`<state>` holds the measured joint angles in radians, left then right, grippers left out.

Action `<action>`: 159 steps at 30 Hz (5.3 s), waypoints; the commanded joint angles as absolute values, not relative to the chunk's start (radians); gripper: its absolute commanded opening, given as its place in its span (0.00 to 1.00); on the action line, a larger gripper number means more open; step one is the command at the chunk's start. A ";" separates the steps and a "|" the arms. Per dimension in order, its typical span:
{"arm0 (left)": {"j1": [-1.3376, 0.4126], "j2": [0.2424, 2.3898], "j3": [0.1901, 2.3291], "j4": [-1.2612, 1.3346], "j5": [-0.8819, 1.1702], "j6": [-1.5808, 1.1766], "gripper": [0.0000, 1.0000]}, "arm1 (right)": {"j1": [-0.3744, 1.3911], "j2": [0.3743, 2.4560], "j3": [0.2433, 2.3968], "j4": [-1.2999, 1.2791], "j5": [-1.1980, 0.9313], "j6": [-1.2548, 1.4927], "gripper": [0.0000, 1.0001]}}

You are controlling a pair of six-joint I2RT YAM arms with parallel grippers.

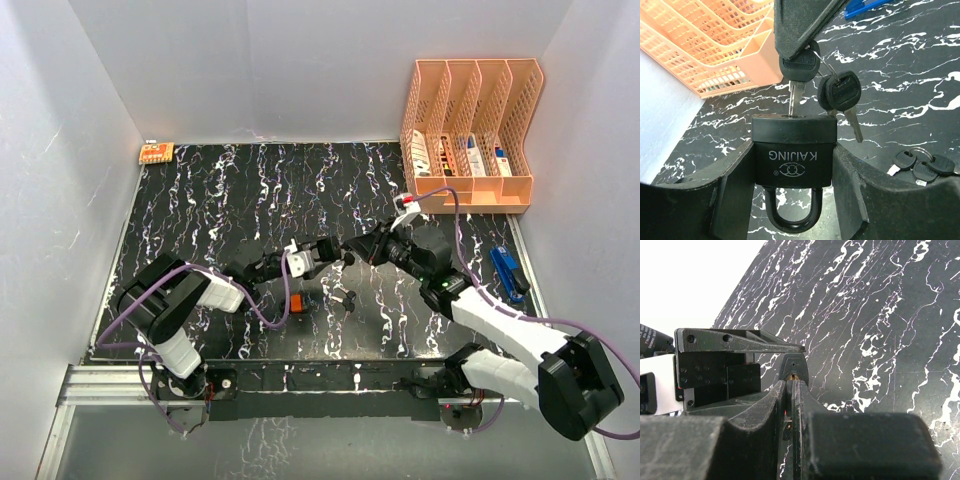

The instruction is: Unlock with the key

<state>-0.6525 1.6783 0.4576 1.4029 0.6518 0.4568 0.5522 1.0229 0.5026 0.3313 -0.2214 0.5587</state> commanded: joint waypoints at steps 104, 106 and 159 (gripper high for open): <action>-0.746 1.535 0.565 1.460 0.374 0.250 0.00 | 0.569 1.255 0.659 0.245 -0.289 0.555 0.20; -0.746 1.525 0.552 1.453 0.368 0.249 0.00 | 0.569 1.242 0.659 0.245 -0.280 0.555 0.28; -0.759 1.551 0.476 1.435 0.362 0.171 0.00 | 0.542 1.219 0.679 0.367 -0.252 0.535 0.34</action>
